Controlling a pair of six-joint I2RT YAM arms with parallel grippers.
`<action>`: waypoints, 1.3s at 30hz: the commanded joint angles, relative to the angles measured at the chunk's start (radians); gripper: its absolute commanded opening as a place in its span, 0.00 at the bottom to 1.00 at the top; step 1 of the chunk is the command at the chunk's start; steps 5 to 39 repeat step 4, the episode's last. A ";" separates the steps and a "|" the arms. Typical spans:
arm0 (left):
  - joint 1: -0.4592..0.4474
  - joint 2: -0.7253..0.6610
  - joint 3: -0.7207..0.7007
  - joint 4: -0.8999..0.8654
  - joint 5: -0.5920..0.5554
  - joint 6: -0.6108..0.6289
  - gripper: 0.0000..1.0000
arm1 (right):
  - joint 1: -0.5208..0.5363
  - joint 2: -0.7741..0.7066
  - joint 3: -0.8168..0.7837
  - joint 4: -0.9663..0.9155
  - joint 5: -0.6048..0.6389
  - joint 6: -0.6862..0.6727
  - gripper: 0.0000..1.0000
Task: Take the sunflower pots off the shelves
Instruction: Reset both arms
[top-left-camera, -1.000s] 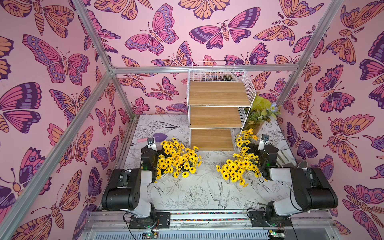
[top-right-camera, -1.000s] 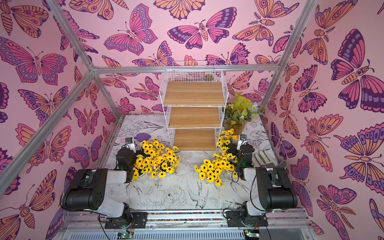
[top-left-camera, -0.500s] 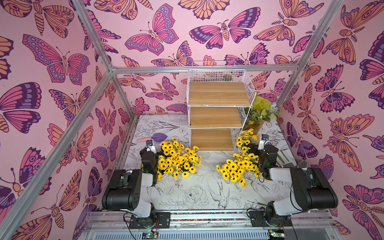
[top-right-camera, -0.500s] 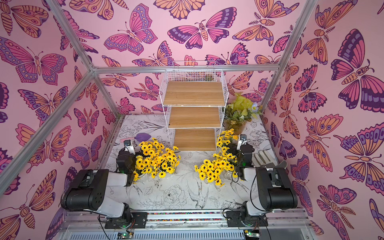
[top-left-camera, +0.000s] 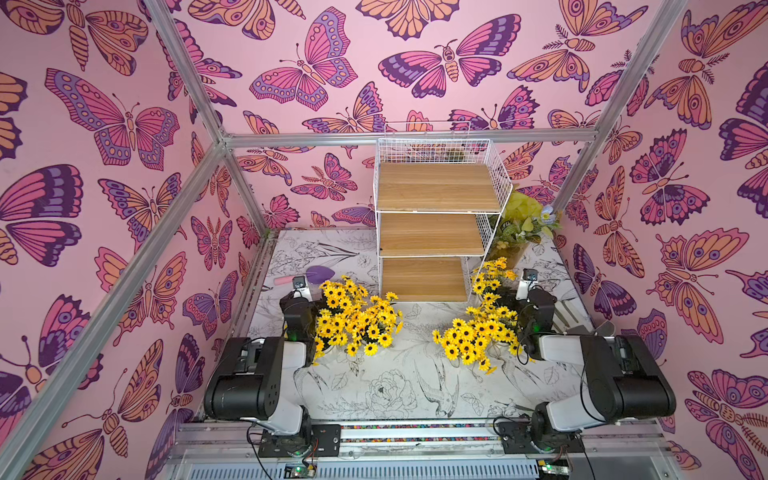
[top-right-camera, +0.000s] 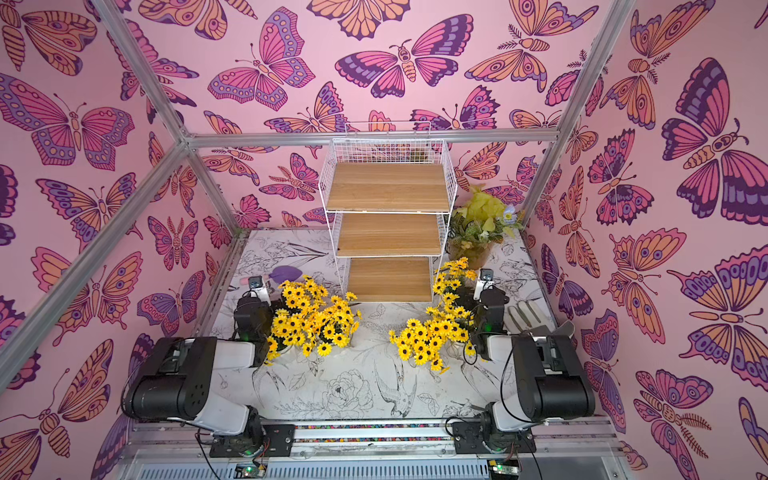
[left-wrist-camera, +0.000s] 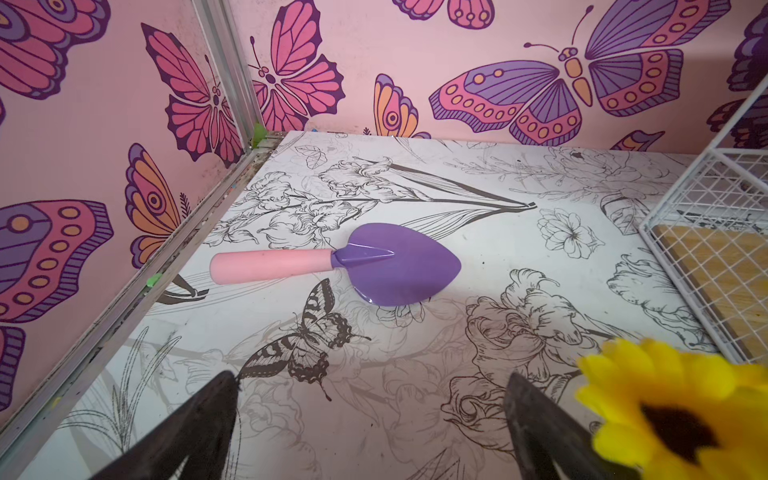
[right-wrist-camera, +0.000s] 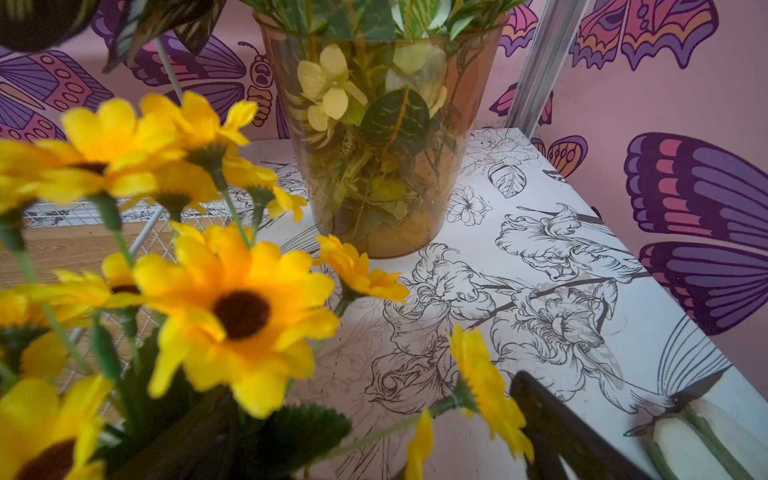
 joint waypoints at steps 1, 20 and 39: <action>-0.006 0.016 0.010 -0.042 -0.011 0.017 0.99 | -0.001 0.007 0.008 -0.056 -0.001 -0.005 0.99; -0.007 0.013 0.006 -0.042 -0.011 0.015 0.99 | 0.000 0.007 0.008 -0.057 -0.001 -0.004 0.99; -0.007 0.013 0.006 -0.042 -0.011 0.015 0.99 | 0.000 0.007 0.008 -0.057 -0.001 -0.004 0.99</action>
